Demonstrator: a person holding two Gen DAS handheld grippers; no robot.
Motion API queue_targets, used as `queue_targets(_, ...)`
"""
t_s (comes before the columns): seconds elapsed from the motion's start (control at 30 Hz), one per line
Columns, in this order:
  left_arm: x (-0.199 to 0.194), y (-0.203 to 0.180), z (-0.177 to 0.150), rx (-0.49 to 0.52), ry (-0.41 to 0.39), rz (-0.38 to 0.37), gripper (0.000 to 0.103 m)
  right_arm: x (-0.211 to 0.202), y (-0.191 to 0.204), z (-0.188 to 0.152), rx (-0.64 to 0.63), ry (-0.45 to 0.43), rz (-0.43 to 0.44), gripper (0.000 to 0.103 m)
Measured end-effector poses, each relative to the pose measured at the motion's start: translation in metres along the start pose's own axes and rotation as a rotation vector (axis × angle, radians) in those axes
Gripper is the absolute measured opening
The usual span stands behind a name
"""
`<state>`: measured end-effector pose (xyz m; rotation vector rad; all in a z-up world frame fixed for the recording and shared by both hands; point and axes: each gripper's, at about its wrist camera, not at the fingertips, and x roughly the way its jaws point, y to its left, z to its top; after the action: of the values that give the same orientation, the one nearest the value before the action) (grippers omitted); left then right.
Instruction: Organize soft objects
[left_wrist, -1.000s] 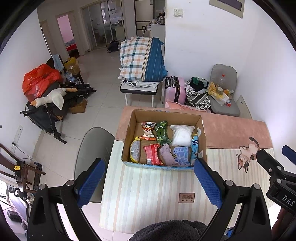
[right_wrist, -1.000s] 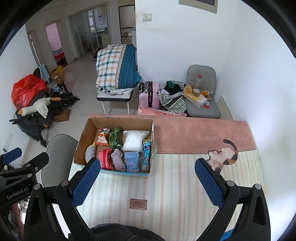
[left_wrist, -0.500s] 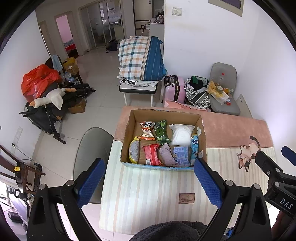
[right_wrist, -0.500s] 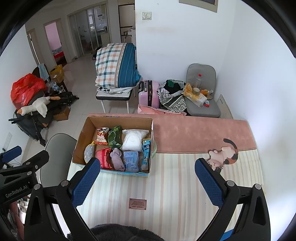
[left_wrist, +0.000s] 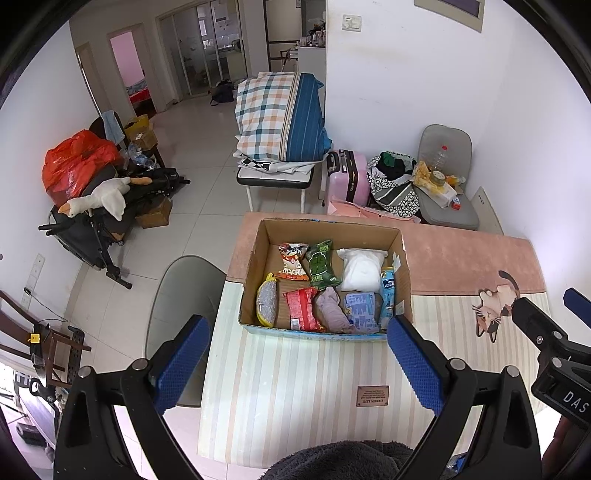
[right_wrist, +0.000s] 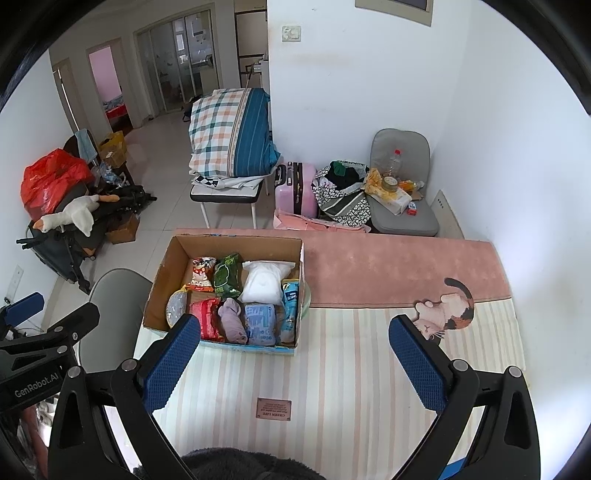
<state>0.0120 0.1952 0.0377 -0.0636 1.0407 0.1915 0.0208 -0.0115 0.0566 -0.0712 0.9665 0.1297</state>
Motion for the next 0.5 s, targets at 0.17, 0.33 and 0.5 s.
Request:
queue_targets(0.17, 0.0008, -0.0013, 0.0038, 0.009, -0.005, 0.000, 0.099, 0.0022, -0.0029, -0.0004, -0.001, 0.003, 0.001, 0.103)
queue_targets(0.33, 0.0005, -0.0017, 0.0034, 0.006, -0.003, 0.001, 0.099, -0.0003, -0.0023, -0.0012, 0.001, -0.002, -0.001, 0.103)
queue_targets(0.5, 0.0000, -0.0018, 0.0053, 0.010, -0.008, 0.000, 0.099, -0.0018, -0.0026, -0.0014, -0.001, -0.004, -0.004, 0.103)
